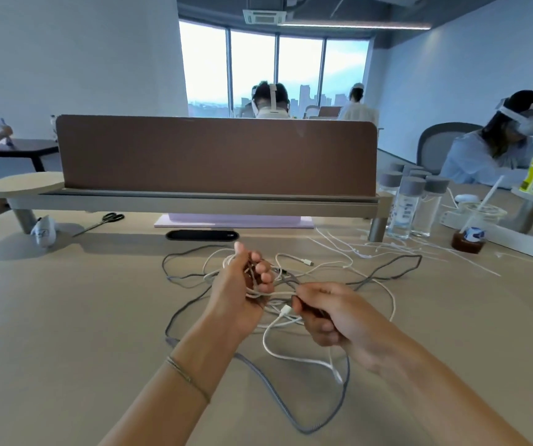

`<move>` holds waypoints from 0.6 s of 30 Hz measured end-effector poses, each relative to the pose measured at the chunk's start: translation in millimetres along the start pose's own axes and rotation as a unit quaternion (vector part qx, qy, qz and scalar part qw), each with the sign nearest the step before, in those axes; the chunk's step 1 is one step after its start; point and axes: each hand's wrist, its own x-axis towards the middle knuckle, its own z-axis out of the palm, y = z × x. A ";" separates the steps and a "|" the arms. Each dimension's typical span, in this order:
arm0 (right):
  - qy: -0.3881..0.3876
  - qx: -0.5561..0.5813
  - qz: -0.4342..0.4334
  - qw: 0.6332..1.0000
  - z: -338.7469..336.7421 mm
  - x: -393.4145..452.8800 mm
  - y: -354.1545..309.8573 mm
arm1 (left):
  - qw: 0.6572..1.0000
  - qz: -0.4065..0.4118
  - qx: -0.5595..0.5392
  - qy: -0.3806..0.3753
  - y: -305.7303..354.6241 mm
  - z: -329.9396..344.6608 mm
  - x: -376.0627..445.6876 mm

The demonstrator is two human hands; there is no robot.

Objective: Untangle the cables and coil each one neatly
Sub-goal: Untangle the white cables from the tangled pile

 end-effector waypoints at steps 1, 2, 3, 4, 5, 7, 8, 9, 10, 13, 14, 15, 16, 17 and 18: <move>-0.010 -0.019 0.008 1.000 0.0 0.7 0.8 | 1.000 -0.002 0.009 0.012 -0.8 -6.3 -0.5; -0.020 -0.027 0.019 0.999 -1.4 0.8 0.9 | 1.000 -0.009 0.019 0.020 -1.0 -13.0 -1.5; -0.028 -0.013 0.031 0.999 -4.4 0.0 1.3 | 0.999 -0.024 0.025 0.023 -1.4 -19.9 -2.9; -0.039 0.027 0.038 0.998 -8.5 -1.1 2.0 | 0.999 -0.042 0.022 0.020 -1.6 -26.6 -5.6; -0.050 0.078 0.037 0.995 -13.6 -1.8 3.2 | 0.998 -0.059 0.021 0.006 -1.3 -31.6 -8.0; -0.061 0.128 0.022 0.990 -24.8 -3.3 6.4 | 0.995 -0.076 0.050 -0.030 -0.3 -33.8 -13.8; -0.064 0.108 0.010 0.992 -28.3 -4.1 8.7 | 0.993 -0.074 0.077 -0.049 -1.1 -33.5 -15.6; -0.064 0.068 -0.006 0.996 -31.4 -4.3 11.3 | 0.990 -0.067 0.107 -0.068 -3.0 -32.8 -16.8; -0.057 0.021 -0.026 0.998 -31.9 -4.2 12.1 | 0.984 -0.063 0.139 -0.086 -6.1 -31.5 -18.9; 0.020 -0.174 -0.120 0.977 -22.0 -0.2 9.5 | 0.951 -0.076 0.267 -0.134 -16.9 -30.3 -26.0; 0.055 -0.262 -0.159 0.950 -16.4 1.6 9.7 | 0.939 -0.075 0.304 -0.140 -19.8 -30.4 -27.9; 0.087 -0.345 -0.193 0.914 -11.0 4.5 12.0 | 0.928 -0.069 0.337 -0.142 -21.5 -29.8 -29.5; 0.117 -0.408 -0.215 0.879 -6.6 6.1 15.6 | 0.917 -0.060 0.366 -0.147 -22.6 -29.5 -30.6; 0.147 -0.448 -0.225 0.853 -4.2 7.0 19.9 | 0.906 -0.054 0.390 -0.155 -22.9 -28.1 -32.1; 0.176 -0.474 -0.229 0.832 -3.2 6.2 23.0 | 0.898 -0.055 0.406 -0.162 -22.9 -28.3 -32.6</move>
